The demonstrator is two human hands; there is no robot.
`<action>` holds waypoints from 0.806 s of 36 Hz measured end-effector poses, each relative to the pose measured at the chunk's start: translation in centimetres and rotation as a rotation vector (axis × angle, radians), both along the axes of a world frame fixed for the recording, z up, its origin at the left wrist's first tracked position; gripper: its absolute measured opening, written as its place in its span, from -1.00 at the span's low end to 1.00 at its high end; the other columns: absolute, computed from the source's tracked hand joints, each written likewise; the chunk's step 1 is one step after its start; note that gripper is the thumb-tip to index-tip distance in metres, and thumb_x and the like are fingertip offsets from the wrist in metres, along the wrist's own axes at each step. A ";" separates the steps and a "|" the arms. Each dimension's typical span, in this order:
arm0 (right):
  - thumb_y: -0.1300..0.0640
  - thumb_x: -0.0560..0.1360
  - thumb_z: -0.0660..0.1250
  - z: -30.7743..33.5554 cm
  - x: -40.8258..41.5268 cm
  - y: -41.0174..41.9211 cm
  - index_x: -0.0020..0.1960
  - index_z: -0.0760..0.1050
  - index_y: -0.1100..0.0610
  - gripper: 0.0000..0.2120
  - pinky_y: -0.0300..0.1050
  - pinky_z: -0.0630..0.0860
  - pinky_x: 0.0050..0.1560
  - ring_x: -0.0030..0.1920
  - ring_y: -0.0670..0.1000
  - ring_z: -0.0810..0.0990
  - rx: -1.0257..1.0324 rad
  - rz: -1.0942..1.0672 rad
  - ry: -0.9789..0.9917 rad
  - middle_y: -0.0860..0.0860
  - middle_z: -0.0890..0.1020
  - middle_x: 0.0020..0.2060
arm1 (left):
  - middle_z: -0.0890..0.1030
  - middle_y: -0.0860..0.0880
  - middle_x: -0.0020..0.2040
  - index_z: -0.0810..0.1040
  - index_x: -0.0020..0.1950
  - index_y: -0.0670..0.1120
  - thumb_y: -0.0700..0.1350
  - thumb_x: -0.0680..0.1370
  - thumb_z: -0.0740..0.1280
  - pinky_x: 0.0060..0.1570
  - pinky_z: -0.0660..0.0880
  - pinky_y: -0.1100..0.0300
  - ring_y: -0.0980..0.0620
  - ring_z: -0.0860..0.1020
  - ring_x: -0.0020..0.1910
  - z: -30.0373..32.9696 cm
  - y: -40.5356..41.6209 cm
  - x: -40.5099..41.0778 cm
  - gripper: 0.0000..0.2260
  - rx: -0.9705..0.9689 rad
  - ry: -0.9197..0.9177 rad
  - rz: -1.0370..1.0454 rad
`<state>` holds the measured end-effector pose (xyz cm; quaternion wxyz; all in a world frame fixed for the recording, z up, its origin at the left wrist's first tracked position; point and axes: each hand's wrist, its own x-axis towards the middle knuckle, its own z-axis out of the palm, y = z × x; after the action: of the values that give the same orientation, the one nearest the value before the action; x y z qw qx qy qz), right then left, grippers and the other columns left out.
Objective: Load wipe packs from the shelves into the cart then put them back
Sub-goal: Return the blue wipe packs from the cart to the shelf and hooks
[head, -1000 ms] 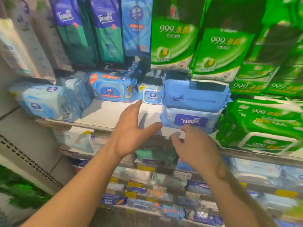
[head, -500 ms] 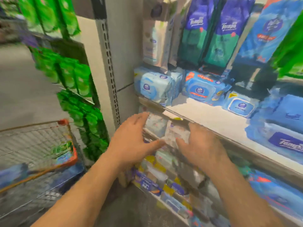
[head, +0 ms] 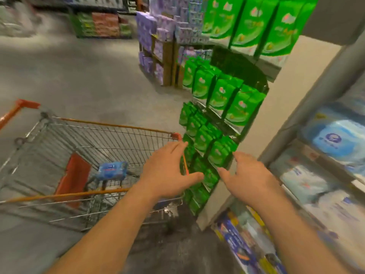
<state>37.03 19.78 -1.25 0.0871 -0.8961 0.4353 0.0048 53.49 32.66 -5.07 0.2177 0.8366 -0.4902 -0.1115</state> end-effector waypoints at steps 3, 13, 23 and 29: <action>-0.23 0.59 0.24 -0.5 3.8 1.3 0.51 0.30 0.15 -0.35 0.03 0.37 0.43 0.43 0.16 0.41 0.035 0.082 0.014 0.13 0.44 0.44 | 0.10 0.08 0.66 0.03 0.66 0.13 0.48 0.42 0.28 0.54 0.17 0.00 0.04 0.10 0.61 -0.7 2.1 3.2 -0.07 0.021 0.051 0.069; -0.21 0.57 0.26 -3.2 15.3 2.7 0.26 0.47 0.09 -0.56 0.01 0.47 0.12 0.23 0.16 0.55 0.049 0.292 0.049 0.09 0.60 0.17 | 0.07 0.13 0.66 0.00 0.66 0.14 0.41 0.48 0.31 0.54 0.14 0.01 0.08 0.06 0.62 -3.4 7.9 11.9 -0.12 0.083 0.165 0.296; -0.18 0.59 0.27 -8.5 25.5 -2.0 0.38 0.41 0.19 -0.46 0.01 0.51 0.22 0.28 0.18 0.54 0.194 0.344 0.053 0.15 0.56 0.30 | 0.20 0.08 0.63 0.11 0.64 0.12 0.42 0.48 0.30 0.51 0.27 -0.09 0.01 0.21 0.58 -6.4 6.2 20.4 -0.17 0.149 0.265 0.419; -0.20 0.60 0.25 -11.6 29.6 -6.5 0.54 0.29 0.16 -0.36 0.00 0.48 0.32 0.34 0.12 0.51 0.352 0.296 0.032 0.12 0.51 0.40 | 0.23 0.11 0.62 0.16 0.64 0.10 0.40 0.49 0.30 0.52 0.24 -0.07 0.05 0.21 0.58 -8.9 1.8 25.0 -0.19 0.252 0.327 0.407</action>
<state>66.60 13.30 -12.87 0.2335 -0.9209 0.2930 0.1073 78.48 34.43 -14.01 0.2062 0.9092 -0.2529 -0.2587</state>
